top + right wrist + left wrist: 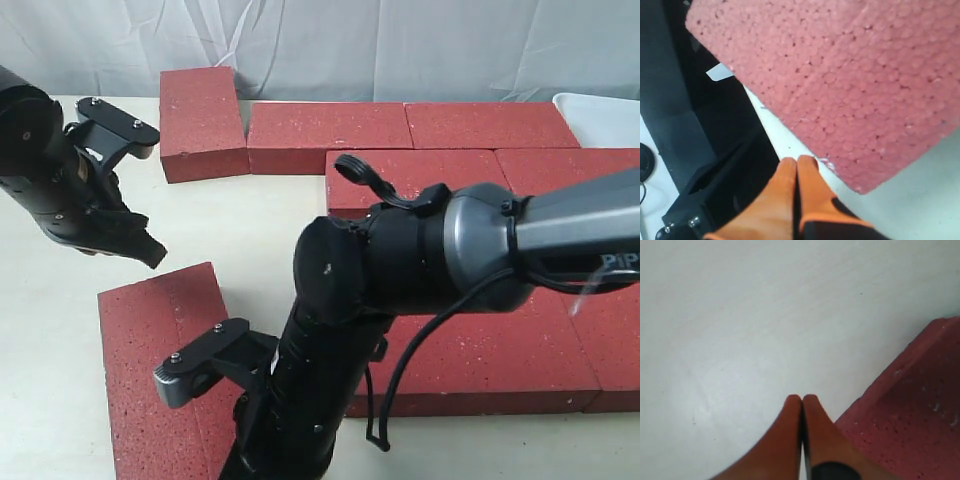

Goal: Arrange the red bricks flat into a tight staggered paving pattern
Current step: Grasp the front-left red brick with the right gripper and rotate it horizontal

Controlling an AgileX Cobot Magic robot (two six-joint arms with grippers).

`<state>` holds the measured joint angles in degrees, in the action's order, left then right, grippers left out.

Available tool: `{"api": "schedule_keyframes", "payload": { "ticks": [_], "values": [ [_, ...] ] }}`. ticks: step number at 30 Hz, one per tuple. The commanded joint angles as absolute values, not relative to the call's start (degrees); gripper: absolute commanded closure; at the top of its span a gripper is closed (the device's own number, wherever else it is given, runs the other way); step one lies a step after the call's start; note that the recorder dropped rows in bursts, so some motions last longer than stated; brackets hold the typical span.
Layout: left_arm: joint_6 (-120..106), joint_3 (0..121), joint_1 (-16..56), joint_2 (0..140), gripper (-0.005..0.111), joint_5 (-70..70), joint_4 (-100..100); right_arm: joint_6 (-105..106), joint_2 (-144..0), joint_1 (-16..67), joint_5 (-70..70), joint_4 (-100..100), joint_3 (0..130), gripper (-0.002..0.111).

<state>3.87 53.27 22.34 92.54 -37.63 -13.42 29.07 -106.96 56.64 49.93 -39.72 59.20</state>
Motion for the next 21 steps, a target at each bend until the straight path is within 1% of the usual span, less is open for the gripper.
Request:
{"api": "schedule_keyframes", "payload": {
  "ticks": [1,6,10,13,17,19,21],
  "values": [
    [4.48,52.99,22.25,94.79,0.107,-36.04,-13.96,29.95,-107.62,56.72,46.65,-40.03,59.1,0.109],
    [4.48,52.99,22.1,95.56,0.107,-35.61,-15.78,28.34,-107.62,56.61,40.17,-36.29,59.1,0.109],
    [9.11,52.99,18.34,95.56,0.107,-35.95,-17.4,23.62,-107.62,55.99,31.49,-31.81,59.1,0.109],
    [11.8,52.99,15.59,95.56,0.107,-36.45,-17.4,21.79,-107.62,52.81,24.96,-30.44,59.1,0.109],
    [11.8,52.99,15.0,95.56,0.107,-36.55,-16.12,20.68,-107.62,49.02,17.36,-32.74,59.1,0.109],
    [11.93,52.99,15.0,95.56,0.107,-36.84,-15.99,20.68,-107.51,47.72,16.61,-33.74,59.43,0.109],
    [11.93,52.99,14.93,95.56,0.107,-37.95,-16.2,20.68,-106.09,46.92,19.67,-33.58,60.45,0.109]
  ]
}}
